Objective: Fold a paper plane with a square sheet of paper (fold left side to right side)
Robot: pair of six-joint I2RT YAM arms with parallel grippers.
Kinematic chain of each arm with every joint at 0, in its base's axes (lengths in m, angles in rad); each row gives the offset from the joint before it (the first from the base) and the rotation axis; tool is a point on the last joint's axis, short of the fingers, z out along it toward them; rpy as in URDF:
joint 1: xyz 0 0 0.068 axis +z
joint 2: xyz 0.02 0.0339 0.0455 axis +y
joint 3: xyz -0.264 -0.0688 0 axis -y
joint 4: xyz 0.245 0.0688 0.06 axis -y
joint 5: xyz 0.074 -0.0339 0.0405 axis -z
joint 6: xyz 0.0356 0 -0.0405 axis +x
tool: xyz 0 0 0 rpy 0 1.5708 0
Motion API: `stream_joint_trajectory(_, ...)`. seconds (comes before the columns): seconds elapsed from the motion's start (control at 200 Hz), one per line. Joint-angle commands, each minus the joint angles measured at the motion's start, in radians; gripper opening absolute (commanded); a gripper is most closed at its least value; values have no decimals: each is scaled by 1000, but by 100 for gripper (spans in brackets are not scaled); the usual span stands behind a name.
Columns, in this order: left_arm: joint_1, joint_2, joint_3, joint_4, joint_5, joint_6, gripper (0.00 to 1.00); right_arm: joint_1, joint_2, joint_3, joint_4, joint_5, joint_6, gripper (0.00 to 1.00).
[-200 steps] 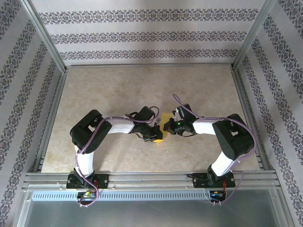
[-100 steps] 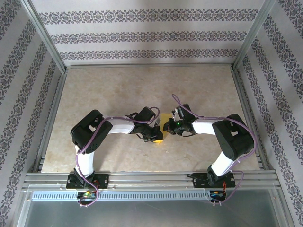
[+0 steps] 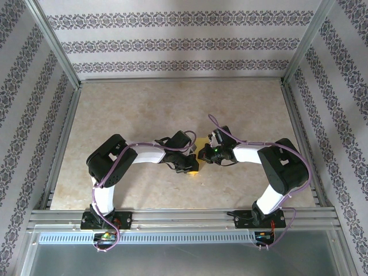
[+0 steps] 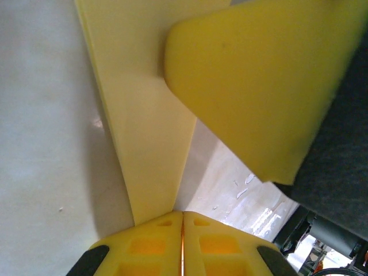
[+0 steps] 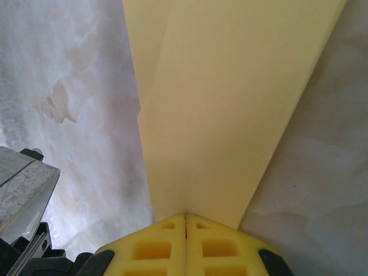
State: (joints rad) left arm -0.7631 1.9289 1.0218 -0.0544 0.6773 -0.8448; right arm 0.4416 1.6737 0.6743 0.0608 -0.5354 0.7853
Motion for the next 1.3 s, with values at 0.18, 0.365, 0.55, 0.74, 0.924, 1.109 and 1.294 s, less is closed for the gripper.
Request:
stream_joint_trajectory(0.18, -39, -23, -46, -133, -15, 29, 9, 11, 63, -18, -149, 89, -21, 0)
stream_joint_trajectory(0.365, -48, -38, -63, -138, -10, 30, 9, 12, 67, -7, -159, 89, -24, 0)
stream_joint_trajectory(0.55, -51, -50, -82, -136, -12, 26, 9, 12, 70, 1, -167, 90, -25, 0)
stream_joint_trajectory(0.74, -54, -58, -89, -139, -12, 26, 9, 12, 68, 4, -175, 91, -28, 0)
stream_joint_trajectory(0.924, -59, -69, -98, -140, -10, 21, 9, 12, 73, 5, -175, 91, -30, 0)
stream_joint_trajectory(1.109, -62, -75, -107, -138, -14, 17, 9, 12, 71, 4, -176, 92, -29, 0)
stream_joint_trajectory(1.294, -67, -80, -111, -139, -13, 15, 9, 13, 70, 1, -177, 93, -30, 0)
